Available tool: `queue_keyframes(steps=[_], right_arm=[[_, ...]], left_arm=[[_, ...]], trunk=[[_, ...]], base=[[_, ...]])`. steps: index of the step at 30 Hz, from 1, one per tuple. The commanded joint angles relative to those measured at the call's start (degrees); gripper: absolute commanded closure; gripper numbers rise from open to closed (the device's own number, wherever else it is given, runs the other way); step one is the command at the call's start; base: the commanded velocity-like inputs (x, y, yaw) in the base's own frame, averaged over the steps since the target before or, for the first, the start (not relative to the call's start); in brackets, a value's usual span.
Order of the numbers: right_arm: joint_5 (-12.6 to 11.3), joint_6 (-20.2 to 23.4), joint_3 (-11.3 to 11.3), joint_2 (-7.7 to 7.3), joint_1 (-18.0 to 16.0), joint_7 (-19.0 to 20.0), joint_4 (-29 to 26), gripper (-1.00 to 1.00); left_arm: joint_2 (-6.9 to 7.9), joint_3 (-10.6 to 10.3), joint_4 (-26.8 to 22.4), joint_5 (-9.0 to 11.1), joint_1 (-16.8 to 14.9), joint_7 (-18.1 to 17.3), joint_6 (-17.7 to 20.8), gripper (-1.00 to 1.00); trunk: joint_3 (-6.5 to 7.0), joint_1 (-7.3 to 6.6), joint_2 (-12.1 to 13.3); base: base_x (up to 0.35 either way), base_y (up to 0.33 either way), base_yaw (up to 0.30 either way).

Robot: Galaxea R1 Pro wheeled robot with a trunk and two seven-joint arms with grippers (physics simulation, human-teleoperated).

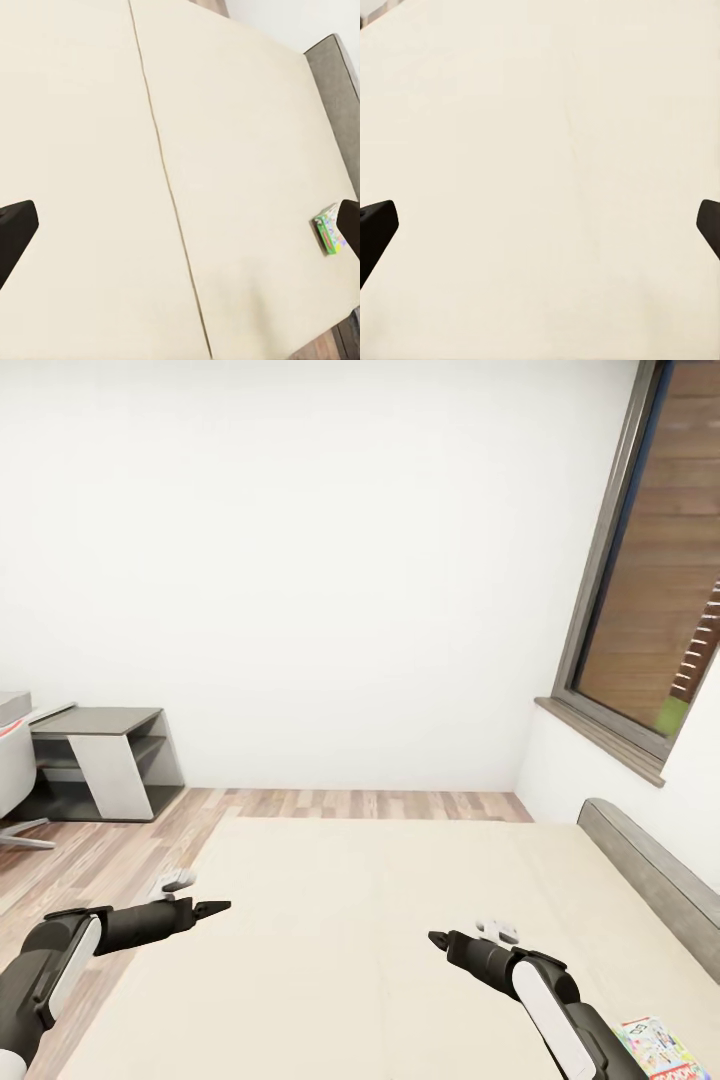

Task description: Put all the toys in the child's room - the three board games (two on the bed and one on the table), the two jigsaw puzzles on the table, and the tennis ball on the table - inside the toy box on the table in the child's room.

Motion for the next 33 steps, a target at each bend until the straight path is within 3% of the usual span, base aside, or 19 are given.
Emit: queue_keyframes(steps=[1,22,33], right_arm=[[-0.6,0.07,0.14,-0.06,-0.04,-0.56,-0.07,-1.0],[-0.6,0.07,0.14,-0.07,-0.04,-0.56,-0.07,-1.0],[-0.6,0.07,0.14,-0.06,-0.04,-0.56,-0.07,-1.0]], left_arm=[[0.0,0.05,0.0,0.1,-0.04,-0.11,0.29,-1.0],[-0.01,0.05,0.0,0.12,-0.04,0.09,0.29,-1.0],[-0.06,0.05,0.0,0.12,-0.04,0.09,0.29,-1.0]], trunk=[[-0.08,0.03,-0.09],[-0.08,0.03,-0.09],[-0.08,0.03,-0.09]], base=[[-0.007,-0.001,0.0],[-0.001,-0.073,0.0],[0.0,-0.208,0.0]])
